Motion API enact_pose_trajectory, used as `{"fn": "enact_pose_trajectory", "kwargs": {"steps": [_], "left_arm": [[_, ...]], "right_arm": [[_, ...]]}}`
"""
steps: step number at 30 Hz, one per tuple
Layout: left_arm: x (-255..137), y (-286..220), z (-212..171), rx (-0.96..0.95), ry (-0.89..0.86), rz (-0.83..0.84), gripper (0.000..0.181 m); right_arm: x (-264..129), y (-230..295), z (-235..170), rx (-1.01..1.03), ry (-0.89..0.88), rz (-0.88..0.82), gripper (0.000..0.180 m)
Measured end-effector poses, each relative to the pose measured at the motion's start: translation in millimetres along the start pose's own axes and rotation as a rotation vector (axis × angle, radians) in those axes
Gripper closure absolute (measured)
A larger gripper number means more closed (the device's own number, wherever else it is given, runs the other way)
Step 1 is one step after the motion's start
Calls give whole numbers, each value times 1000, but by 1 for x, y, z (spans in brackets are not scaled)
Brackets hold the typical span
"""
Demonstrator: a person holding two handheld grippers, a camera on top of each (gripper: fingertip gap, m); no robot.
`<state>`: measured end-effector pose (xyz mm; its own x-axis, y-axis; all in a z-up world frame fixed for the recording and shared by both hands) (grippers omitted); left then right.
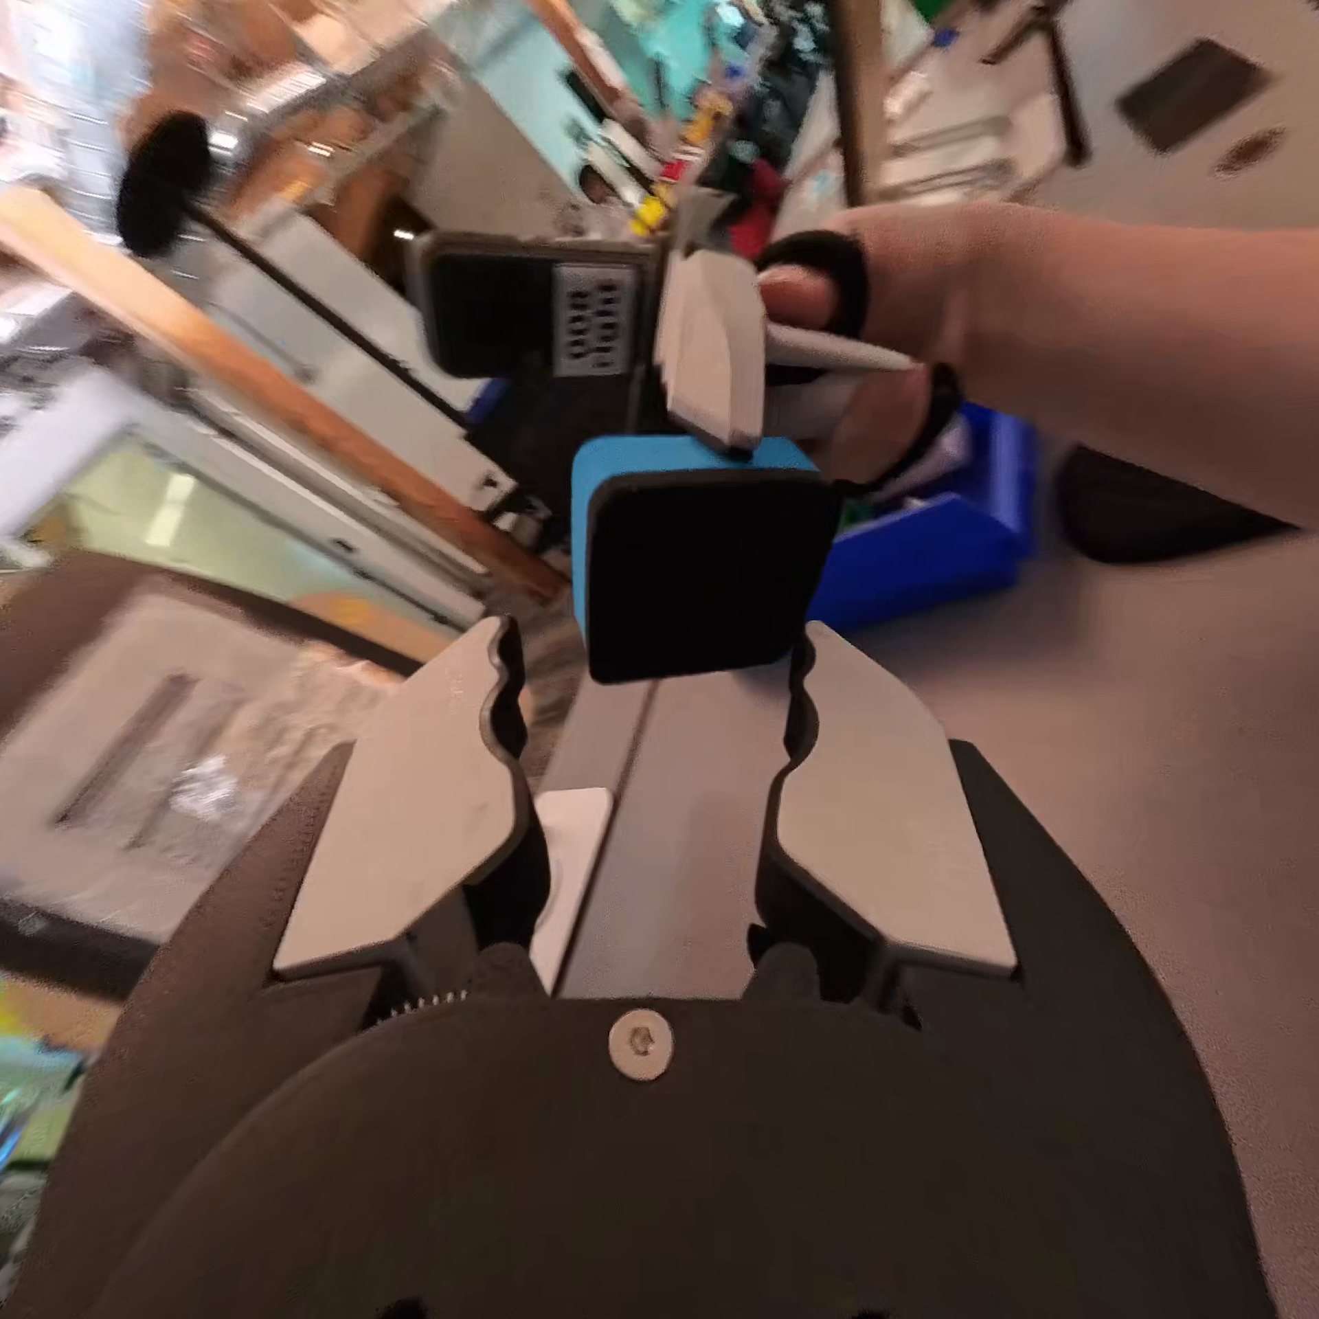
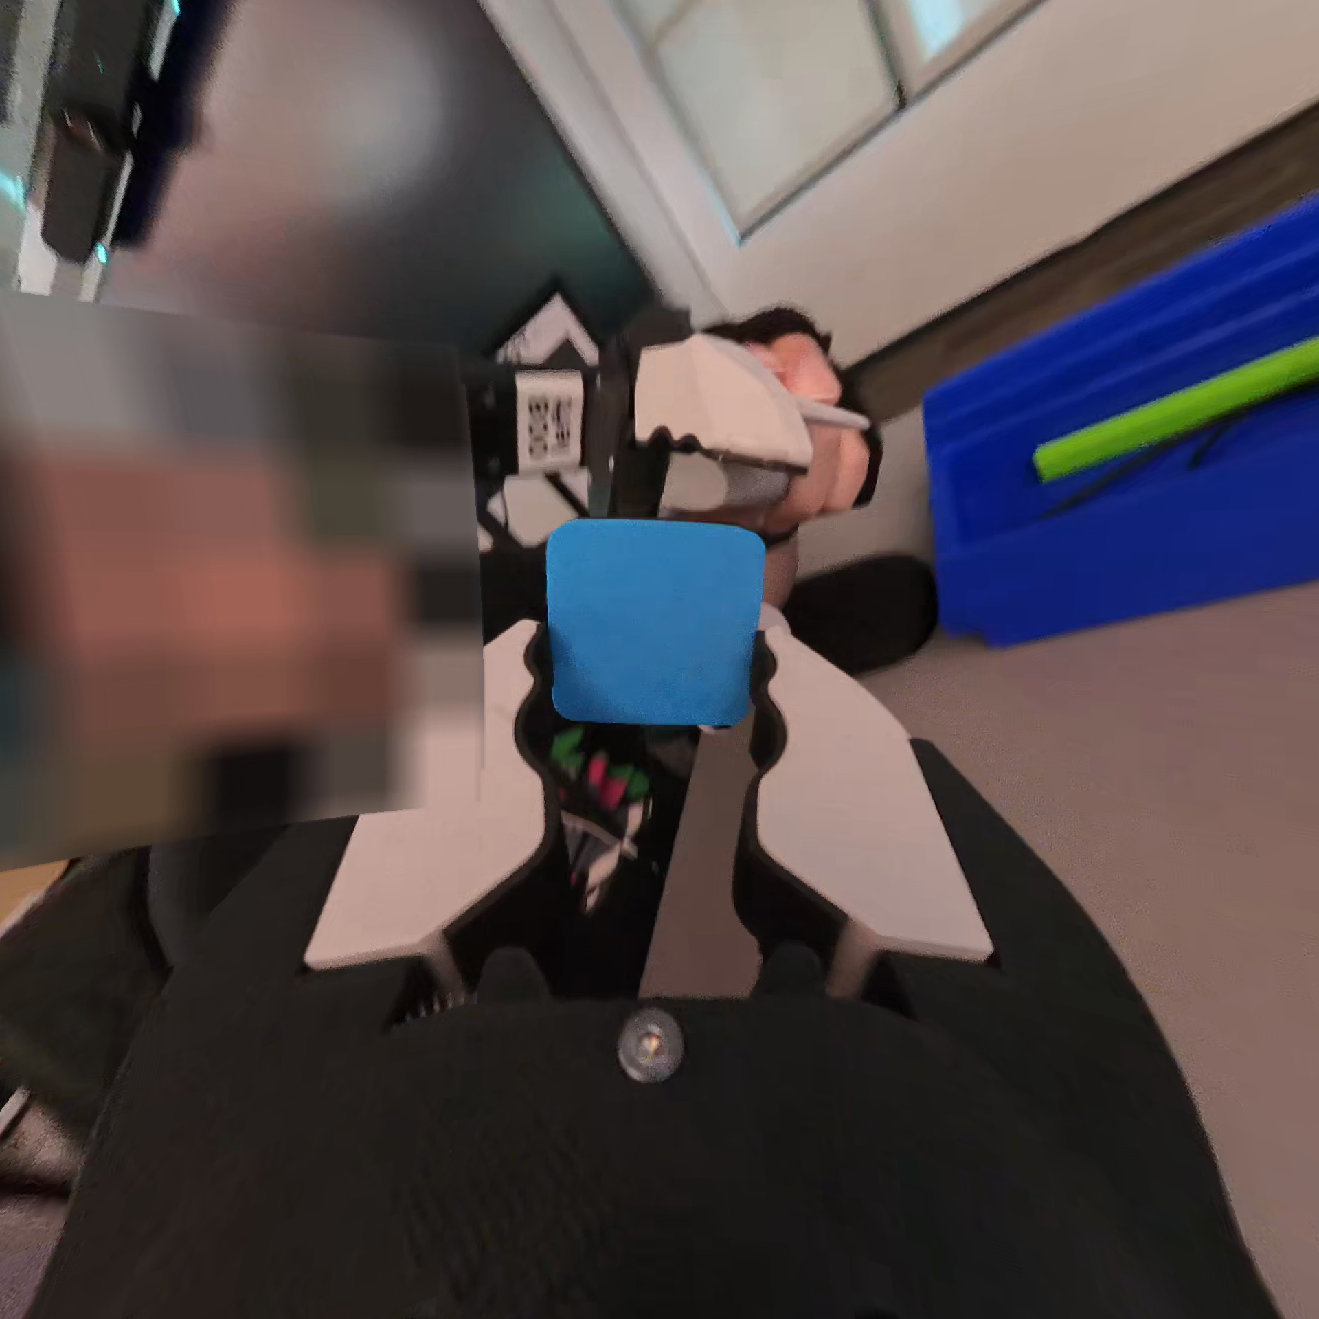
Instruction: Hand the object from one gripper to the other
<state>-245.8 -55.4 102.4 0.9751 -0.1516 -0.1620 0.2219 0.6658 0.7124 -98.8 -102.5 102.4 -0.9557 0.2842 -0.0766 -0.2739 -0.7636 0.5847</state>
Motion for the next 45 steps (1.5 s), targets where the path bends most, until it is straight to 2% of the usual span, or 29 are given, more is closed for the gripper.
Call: {"fn": "enact_pose_trajectory", "kwargs": {"steps": [1, 3, 6, 10, 14, 16, 18, 22, 26, 30, 34, 42, 45], "left_arm": [[5, -8, -3, 0, 10, -82, 111], [13, -24, -8, -3, 7, -230, 119], [21, -46, -12, -13, -1, -430, 128], [28, -59, -15, 11, 25, -482, 135], [28, -65, -11, 73, 4, -495, 154], [28, -57, -10, 102, 39, -396, 156], [28, -42, -10, 123, 86, -216, 156], [23, -4, -10, 102, 229, 238, 157], [13, 14, -12, 127, 375, 535, 157], [9, 20, -15, 181, 431, 663, 157], [12, 21, -18, 200, 451, 676, 157], [12, 24, -24, 251, 489, 722, 157], [10, 27, -26, 276, 504, 744, 157]], "right_arm": [[0, -6, -8, 3, 65, 10, 126], [1, -18, -25, 22, 189, 6, 125], [8, -26, -43, 17, 324, 97, 125], [16, -34, -49, 50, 388, 115, 125], [20, -32, -49, 10, 393, 166, 125], [14, -32, -41, -49, 307, 135, 124], [0, -32, -26, -149, 146, 38, 124], [-33, -30, 5, -433, -238, -359, 114], [-54, -20, 19, -635, -464, -691, 110], [-56, -11, 24, -726, -567, -854, 115], [-43, -8, 28, -769, -607, -874, 118], [22, -16, 32, -750, -340, -644, 113], [32, -16, 34, -753, -336, -625, 115]]}}
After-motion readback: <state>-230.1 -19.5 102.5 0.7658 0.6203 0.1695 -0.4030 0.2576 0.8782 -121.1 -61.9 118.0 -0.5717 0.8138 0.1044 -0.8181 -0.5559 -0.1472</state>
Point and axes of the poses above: each gripper's, where its closed fingertips meet, x out along the fingers, z out of its top, y = z × x across the jaws, the point moved 9 cm from there along -x, back along the fingers
